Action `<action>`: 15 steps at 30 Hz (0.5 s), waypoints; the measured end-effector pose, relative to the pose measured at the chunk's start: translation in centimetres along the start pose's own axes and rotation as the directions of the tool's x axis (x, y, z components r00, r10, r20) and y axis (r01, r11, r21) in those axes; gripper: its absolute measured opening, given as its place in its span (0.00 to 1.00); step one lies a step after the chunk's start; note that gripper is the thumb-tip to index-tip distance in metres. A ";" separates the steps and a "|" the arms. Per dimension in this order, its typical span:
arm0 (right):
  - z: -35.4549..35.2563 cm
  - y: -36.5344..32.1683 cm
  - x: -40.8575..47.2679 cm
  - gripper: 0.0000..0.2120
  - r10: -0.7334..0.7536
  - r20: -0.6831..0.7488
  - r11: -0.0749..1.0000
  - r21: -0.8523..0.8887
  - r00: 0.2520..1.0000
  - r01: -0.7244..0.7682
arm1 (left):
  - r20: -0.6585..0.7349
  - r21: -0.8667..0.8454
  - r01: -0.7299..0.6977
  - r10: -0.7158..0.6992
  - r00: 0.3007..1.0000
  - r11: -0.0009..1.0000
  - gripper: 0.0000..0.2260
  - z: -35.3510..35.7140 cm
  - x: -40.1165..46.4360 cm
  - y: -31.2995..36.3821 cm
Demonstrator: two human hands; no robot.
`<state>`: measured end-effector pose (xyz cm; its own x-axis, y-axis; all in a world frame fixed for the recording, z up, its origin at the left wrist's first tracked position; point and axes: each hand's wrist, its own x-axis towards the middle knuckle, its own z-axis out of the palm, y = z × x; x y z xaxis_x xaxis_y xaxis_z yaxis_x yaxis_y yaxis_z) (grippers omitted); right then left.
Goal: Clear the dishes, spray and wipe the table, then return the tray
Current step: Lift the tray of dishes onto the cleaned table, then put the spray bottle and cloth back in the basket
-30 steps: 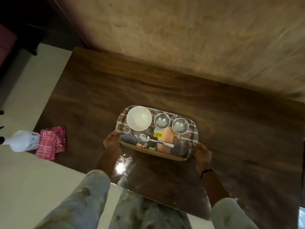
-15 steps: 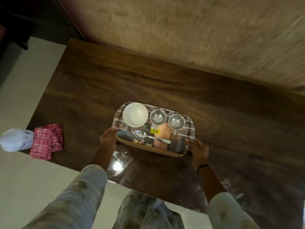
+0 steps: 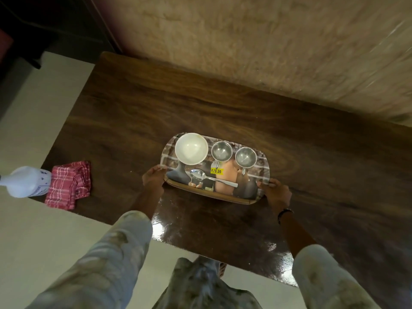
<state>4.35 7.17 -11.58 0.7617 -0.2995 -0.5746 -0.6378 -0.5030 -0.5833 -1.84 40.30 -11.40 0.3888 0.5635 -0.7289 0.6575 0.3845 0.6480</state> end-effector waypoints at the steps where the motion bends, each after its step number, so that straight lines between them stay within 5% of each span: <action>1: -0.3 -0.2 -0.4 0.14 -0.032 -0.012 0.999 -0.043 0.999 0.031 | -0.088 -0.008 -0.003 0.002 0.996 1.000 0.14 -0.1 0.1 0.0; 4: -0.7 -0.6 -2.2 0.13 -0.094 -0.142 0.995 -0.023 0.985 0.092 | -0.235 0.082 -0.165 0.180 0.955 0.983 0.18 -0.9 -1.6 0.2; 8: 0.1 -3.1 -6.8 0.11 -0.261 -0.199 0.965 -0.051 0.945 0.256 | -0.130 0.187 -0.387 0.414 0.901 0.903 0.15 -4.4 -5.0 -0.8; 15: 8.4 -9.4 -15.4 0.11 -0.597 0.153 0.786 -0.089 0.788 0.612 | -0.227 0.107 -0.430 0.443 0.867 0.896 0.15 -16.3 -8.1 -1.8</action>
<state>-2.39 23.34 -2.06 0.9632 0.1878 -0.1923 -0.0247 -0.6504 -0.7592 -16.69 46.97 -3.11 0.4822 0.8251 -0.2945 0.4914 0.0236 0.8706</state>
